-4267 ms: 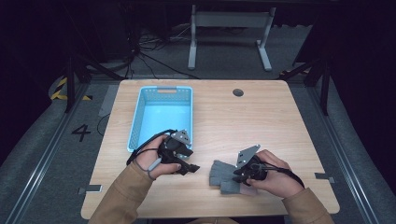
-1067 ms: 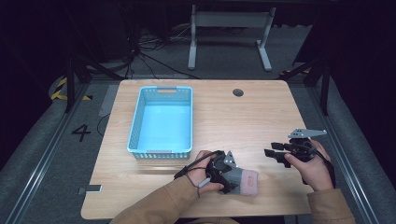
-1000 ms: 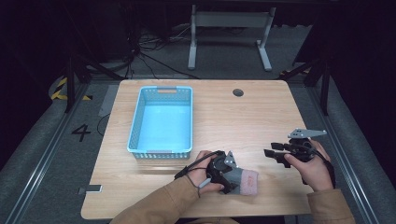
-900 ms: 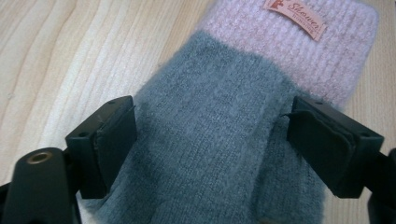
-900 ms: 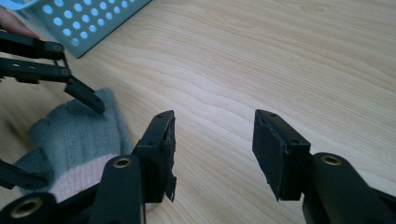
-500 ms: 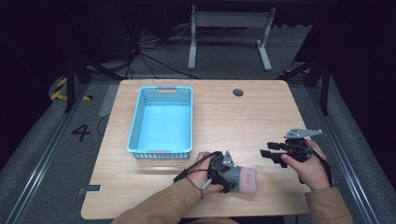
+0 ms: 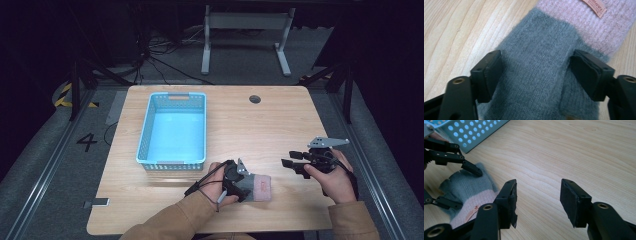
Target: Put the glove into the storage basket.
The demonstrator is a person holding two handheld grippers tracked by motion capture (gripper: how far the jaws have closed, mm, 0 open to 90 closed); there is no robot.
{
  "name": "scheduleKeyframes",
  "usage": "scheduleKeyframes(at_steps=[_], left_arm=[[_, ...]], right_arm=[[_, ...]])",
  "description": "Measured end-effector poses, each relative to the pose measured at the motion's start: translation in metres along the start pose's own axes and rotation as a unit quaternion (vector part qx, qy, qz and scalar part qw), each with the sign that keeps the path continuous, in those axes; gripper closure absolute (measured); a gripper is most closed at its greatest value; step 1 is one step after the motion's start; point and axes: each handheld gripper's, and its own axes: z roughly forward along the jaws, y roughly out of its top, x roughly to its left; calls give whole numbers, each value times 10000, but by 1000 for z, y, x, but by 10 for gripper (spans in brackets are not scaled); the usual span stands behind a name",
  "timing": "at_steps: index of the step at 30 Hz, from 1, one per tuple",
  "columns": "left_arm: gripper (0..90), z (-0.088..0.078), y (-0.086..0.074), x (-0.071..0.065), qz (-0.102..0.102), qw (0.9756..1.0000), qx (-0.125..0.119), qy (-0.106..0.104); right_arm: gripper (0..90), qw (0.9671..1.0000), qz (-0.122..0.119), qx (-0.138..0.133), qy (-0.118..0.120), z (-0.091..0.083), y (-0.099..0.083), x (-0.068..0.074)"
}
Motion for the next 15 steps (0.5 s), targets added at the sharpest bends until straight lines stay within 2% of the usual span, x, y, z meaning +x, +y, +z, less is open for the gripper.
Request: scheduleKeyframes(at_steps=[3,6,7,10,15], left_arm=[[312,-1,0,1,-72,10000,15,26],[446,-3,0,1,-114,9999,25,43],[446,-4,0,2,-108,9999,32,24],[562,-6,0,0,-185,9998,39,26],[663,-6,2,-5,-139,9998,89,112]], right_arm=[[484,10000,-5,3,-8,0,0,0],[484,10000,-26,18,15,1,0,2],[484,10000,-26,18,15,1,0,2],[484,10000,-40,17,15,2,1,2],[484,10000,-26,3,-10,2,0,1]])
